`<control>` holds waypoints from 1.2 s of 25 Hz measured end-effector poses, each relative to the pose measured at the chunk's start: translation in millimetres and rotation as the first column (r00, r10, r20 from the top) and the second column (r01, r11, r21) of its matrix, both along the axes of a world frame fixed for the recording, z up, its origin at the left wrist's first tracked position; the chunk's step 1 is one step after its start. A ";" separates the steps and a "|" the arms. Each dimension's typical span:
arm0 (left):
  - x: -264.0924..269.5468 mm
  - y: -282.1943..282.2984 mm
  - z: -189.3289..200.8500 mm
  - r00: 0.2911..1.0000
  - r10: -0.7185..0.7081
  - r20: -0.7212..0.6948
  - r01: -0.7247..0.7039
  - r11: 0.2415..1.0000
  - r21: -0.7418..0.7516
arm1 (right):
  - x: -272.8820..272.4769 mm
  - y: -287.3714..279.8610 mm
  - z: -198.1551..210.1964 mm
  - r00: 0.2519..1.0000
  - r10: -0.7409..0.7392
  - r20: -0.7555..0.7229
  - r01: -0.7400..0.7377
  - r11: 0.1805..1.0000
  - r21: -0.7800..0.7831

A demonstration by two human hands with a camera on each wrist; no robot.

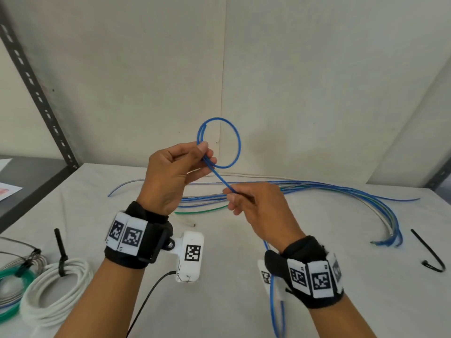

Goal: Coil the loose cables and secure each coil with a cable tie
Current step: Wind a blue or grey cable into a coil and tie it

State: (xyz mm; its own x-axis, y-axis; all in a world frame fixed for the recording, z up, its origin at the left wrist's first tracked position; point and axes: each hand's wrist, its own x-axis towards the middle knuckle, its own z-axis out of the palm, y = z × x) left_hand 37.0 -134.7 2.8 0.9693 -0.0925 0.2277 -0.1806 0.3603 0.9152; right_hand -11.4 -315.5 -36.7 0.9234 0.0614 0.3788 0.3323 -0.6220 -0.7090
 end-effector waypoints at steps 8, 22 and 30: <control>12.0 24.7 3.2 0.994 0.105 -0.021 -0.106 0.989 -0.098 | -2.7 -21.6 11.3 0.994 -0.108 -0.013 0.096 0.927 -0.362; 12.7 27.4 -2.7 0.997 -0.051 0.053 0.038 0.975 0.220 | 0.6 -71.6 20.0 0.951 -0.309 0.030 0.310 0.949 -0.052; -3.9 -8.7 -12.0 0.953 -0.303 -0.032 0.273 0.805 0.527 | -1.2 -56.8 31.2 0.953 -0.271 0.136 0.096 0.695 0.713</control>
State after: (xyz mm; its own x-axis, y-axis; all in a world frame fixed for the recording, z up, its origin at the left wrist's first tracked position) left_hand 33.1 -143.4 -9.2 0.8676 -0.4840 0.1137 -0.1959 -0.1225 0.9730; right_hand -12.6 -372.3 -5.5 0.7773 -0.4596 0.4296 0.4606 -0.0495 -0.8862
